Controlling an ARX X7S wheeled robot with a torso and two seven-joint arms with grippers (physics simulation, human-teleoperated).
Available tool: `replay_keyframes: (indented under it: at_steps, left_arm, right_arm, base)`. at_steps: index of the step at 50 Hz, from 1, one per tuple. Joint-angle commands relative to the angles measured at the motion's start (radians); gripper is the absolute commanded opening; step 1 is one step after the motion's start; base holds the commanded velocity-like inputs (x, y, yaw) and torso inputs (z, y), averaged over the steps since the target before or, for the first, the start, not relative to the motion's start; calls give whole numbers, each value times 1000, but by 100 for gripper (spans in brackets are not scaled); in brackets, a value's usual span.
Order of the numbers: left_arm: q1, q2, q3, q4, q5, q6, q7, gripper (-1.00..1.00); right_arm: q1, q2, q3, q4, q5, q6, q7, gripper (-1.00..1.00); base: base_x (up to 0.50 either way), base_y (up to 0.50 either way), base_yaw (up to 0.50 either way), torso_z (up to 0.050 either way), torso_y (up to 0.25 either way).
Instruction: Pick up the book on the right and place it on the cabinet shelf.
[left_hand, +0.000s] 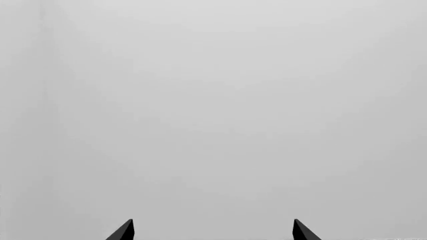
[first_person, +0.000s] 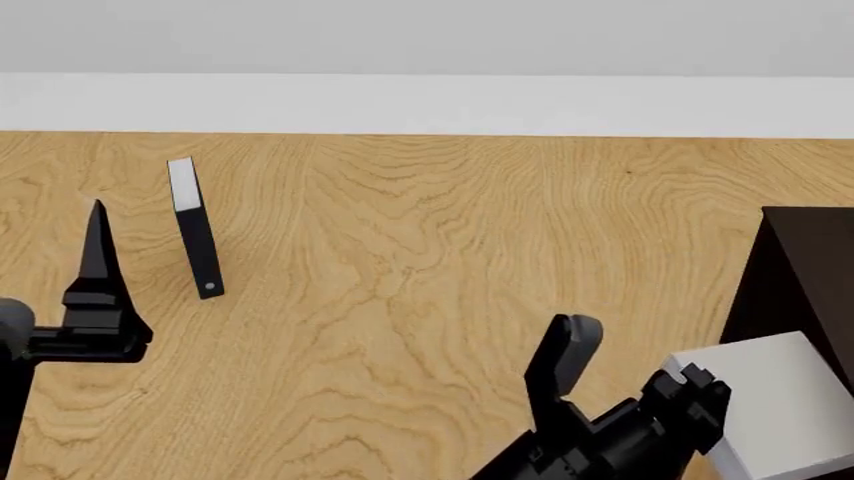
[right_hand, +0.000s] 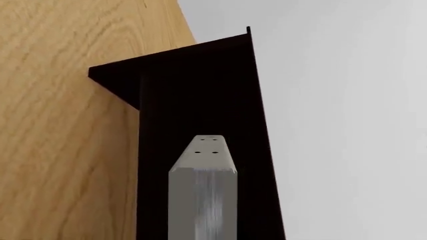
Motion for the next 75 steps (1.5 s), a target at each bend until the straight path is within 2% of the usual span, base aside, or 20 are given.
replay_keyframes:
  at_steps: [1, 6, 29, 45, 75]
  left_arm:
    - [-3, -1, 7, -11, 7, 4, -3, 100]
    - [-8, 4, 18, -39, 18, 19, 1, 100]
    - [-21, 7, 46, -91, 46, 37, 1, 100]
    - [-29, 11, 59, -134, 60, 61, 3, 100]
    - [-34, 7, 81, -126, 67, 42, -6, 100]
  right_arm:
    - [-4, 0, -41, 59, -131, 26, -2, -100]
    - [-11, 0, -1, 83, -173, 21, -16, -100]
    - [-57, 5, 437, 84, -679, 64, -118, -100]
    - [-67, 44, 468, 84, -715, 73, -162, -100]
    - [-80, 101, 434, 84, -717, 146, -183, -100]
  base:
    - [0, 0, 0, 0, 0]
    - [0, 0, 0, 0, 2]
    - [0, 0, 0, 0, 1]
    - [0, 0, 0, 1, 1]
    - [0, 0, 0, 0, 1]
